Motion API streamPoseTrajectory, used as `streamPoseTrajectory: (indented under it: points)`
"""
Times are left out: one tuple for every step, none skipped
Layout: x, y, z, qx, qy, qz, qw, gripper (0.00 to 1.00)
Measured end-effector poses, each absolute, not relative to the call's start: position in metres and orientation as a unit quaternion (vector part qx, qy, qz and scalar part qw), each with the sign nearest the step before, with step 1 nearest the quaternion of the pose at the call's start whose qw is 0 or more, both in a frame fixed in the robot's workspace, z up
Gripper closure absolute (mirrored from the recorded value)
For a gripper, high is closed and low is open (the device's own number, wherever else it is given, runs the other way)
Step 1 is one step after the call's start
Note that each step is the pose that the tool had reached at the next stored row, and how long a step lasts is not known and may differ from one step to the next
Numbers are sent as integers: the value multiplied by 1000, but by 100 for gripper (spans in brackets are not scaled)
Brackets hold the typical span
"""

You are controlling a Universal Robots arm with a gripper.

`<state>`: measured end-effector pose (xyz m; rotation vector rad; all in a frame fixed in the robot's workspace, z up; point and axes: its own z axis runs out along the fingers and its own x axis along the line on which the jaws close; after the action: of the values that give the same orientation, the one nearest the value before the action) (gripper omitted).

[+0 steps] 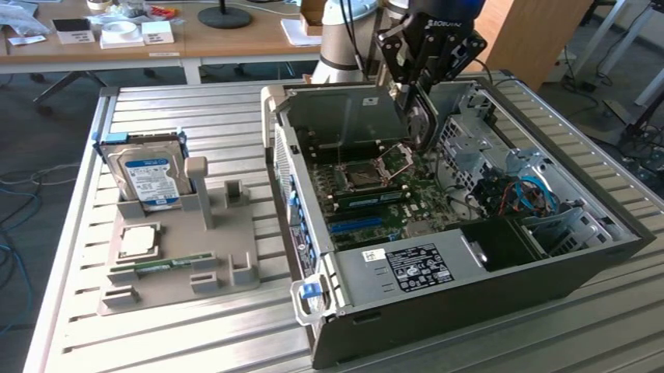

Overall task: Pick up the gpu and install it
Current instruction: 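Pick up the gpu and move the gpu toward the slot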

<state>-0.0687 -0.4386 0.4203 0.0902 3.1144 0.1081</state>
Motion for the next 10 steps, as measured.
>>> streamPoseTrajectory:
  points:
    - [-68, -439, 420, 29, 999, 35, 12, 73]
    - [-66, -439, 420, 29, 999, 35, 12, 73]
    - [-65, -439, 420, 29, 999, 35, 12, 73]
    - [-64, -439, 420, 29, 999, 35, 12, 73]
    - [-63, -439, 420, 29, 999, 35, 12, 73]
    - [-62, -439, 420, 29, 999, 35, 12, 73]
    - [-62, -439, 420, 29, 999, 35, 12, 73]
    - [-62, -439, 420, 29, 999, 35, 12, 73]
    - [-62, -439, 420, 29, 999, 35, 12, 73]
    - [-62, -439, 420, 29, 999, 35, 12, 73]
